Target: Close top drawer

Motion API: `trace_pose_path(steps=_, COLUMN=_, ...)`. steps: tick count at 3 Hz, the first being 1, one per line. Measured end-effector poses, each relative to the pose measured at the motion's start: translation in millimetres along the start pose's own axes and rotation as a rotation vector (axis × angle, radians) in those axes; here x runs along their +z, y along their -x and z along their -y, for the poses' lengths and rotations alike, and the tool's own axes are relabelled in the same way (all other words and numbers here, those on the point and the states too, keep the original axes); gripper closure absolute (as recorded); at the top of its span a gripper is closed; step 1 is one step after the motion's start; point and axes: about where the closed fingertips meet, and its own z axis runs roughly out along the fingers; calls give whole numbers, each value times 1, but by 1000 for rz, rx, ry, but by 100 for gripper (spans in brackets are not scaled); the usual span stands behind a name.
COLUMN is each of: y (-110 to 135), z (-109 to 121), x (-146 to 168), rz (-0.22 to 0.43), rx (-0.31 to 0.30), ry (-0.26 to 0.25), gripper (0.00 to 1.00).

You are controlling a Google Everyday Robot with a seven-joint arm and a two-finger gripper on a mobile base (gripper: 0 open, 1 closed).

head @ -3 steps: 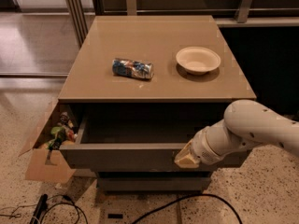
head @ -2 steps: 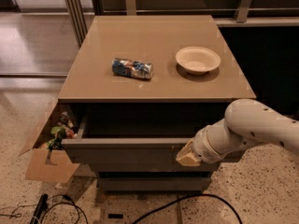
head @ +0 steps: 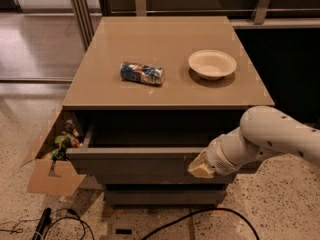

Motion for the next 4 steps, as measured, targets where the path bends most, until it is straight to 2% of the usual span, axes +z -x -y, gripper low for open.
trace_pose_path(steps=1, y=10, z=10, x=4, rz=1, rx=-4, ry=5, gripper=13)
trace_pose_path(steps=2, y=19, z=26, x=9, rz=3, rx=-4, ry=-3, gripper=0)
trace_pose_path(steps=3, y=33, z=51, x=14, rz=17, rx=-9, ry=-28, gripper=0)
trace_pose_path(steps=4, y=33, z=51, x=14, rz=17, rx=-9, ry=-28, gripper=0)
